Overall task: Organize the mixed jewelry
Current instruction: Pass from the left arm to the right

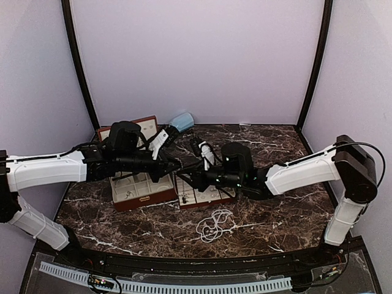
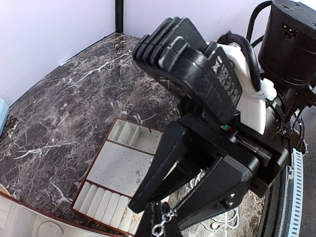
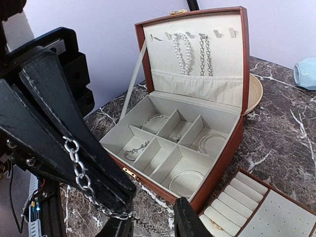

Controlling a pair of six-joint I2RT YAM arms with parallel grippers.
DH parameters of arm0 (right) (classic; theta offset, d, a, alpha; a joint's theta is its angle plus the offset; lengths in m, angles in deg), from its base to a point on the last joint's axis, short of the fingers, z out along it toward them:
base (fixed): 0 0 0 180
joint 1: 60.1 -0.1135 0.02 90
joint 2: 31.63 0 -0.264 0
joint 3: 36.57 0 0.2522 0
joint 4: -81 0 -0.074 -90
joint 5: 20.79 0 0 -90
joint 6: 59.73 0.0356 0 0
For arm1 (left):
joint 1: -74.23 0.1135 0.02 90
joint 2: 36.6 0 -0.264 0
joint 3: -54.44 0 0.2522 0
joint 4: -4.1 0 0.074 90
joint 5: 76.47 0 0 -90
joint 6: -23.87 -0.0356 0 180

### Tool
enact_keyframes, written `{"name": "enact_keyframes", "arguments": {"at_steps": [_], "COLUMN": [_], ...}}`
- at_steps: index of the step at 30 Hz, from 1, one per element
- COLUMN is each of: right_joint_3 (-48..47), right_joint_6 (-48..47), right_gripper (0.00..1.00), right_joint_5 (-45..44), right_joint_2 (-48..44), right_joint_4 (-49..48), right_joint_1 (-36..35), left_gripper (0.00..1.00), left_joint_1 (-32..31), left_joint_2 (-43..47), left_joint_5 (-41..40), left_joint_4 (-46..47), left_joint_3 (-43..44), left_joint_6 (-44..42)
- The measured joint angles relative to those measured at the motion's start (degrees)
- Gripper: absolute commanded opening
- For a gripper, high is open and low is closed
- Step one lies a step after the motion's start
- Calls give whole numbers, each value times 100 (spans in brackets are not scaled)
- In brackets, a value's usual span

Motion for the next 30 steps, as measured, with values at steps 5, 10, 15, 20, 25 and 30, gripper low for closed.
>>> {"name": "enact_keyframes", "arguments": {"at_steps": [5, 10, 15, 20, 25, 30], "right_joint_3": [-57, -83, -81, -361, -1043, -1508], "right_joint_6": [-22, 9, -4, -31, -98, -267], "right_gripper": [15, 0, 0, 0, 0, 0], "right_joint_5": [-17, 31, -22, -367, -903, -1366], "right_joint_2": [7, 0, -153, -428, -444, -455], "right_joint_4": [-42, -94, -22, 546, 1246, 1910], "right_joint_1": [0, 0, 0, 0, 0, 0], "left_gripper": [0, 0, 5, 37, 62, 69], "left_joint_1": [0, 0, 15, 55, 125, 389], "left_joint_2": [22, 94, 179, 442, 612, 1128], "left_joint_5": [-76, -101, -297, -385, -503, -708], "left_joint_4": [-2, 0, 11, 170, 367, 645], "left_joint_3": [0, 0, -46, -306, -564, -1038], "left_joint_6": [4, 7, 4, -68, -68, 15]}}
